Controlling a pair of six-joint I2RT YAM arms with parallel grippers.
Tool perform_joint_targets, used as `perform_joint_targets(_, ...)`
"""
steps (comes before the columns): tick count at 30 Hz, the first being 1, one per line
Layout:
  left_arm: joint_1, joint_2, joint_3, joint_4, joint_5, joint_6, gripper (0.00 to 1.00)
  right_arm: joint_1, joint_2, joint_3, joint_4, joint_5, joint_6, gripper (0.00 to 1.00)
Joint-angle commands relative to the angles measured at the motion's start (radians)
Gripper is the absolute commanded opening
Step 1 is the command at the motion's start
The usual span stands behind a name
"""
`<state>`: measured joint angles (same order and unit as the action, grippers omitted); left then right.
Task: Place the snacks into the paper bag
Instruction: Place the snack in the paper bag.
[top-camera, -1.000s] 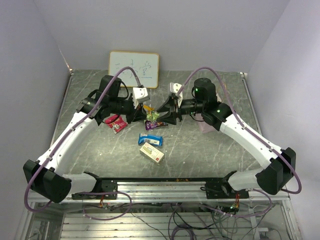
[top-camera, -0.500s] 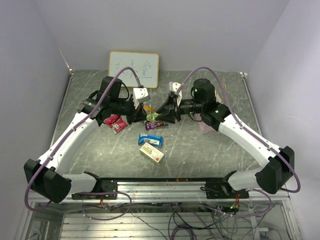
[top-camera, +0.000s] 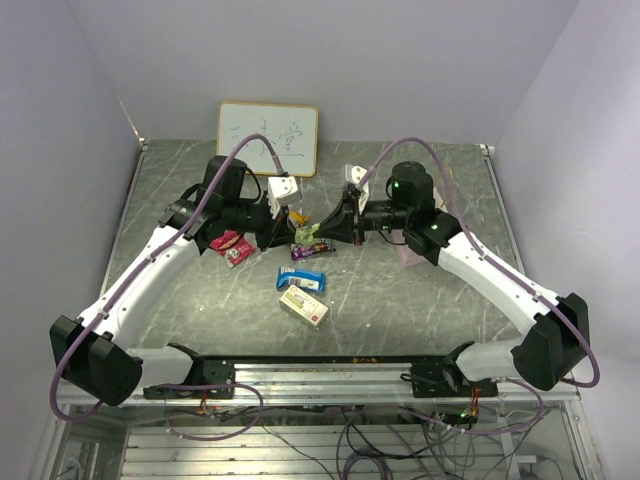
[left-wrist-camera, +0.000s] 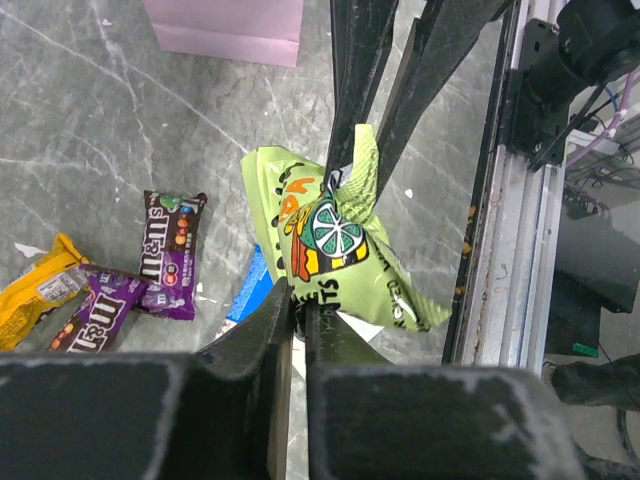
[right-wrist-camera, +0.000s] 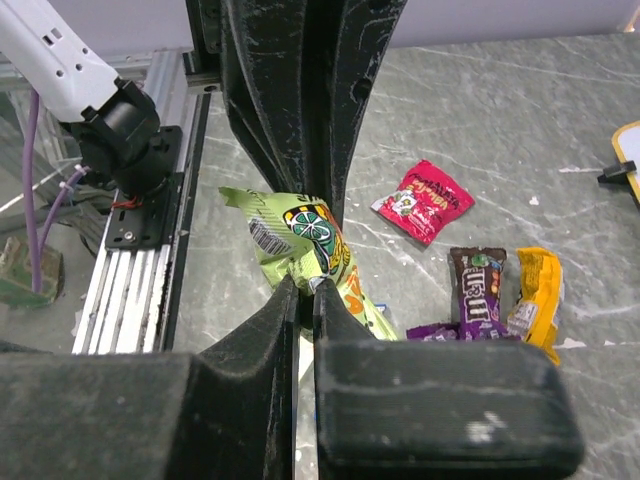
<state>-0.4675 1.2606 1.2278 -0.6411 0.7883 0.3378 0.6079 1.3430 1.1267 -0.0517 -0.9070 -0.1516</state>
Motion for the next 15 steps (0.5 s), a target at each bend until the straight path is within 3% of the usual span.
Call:
perform_joint_targets(1, -0.006, -0.034, -0.011, 0.059, 0.001, -0.029, 0.21, -0.055, -0.057, -0.039, 0.034, 0.002, 0.033, 0.00)
perform_joint_targets(5, 0.000, -0.051, -0.005, 0.039, 0.002, -0.006, 0.35, -0.145, -0.113, -0.075, 0.051, -0.003, 0.061, 0.00)
perform_joint_targets(10, 0.023, -0.092, -0.017, 0.031, -0.021, -0.001, 0.59, -0.267, -0.193, -0.083, 0.042, 0.033, 0.109, 0.00)
perform_joint_targets(15, 0.046, -0.142, -0.022, 0.019, -0.085, 0.005, 0.72, -0.361, -0.247, -0.011, -0.062, 0.148, 0.109, 0.00)
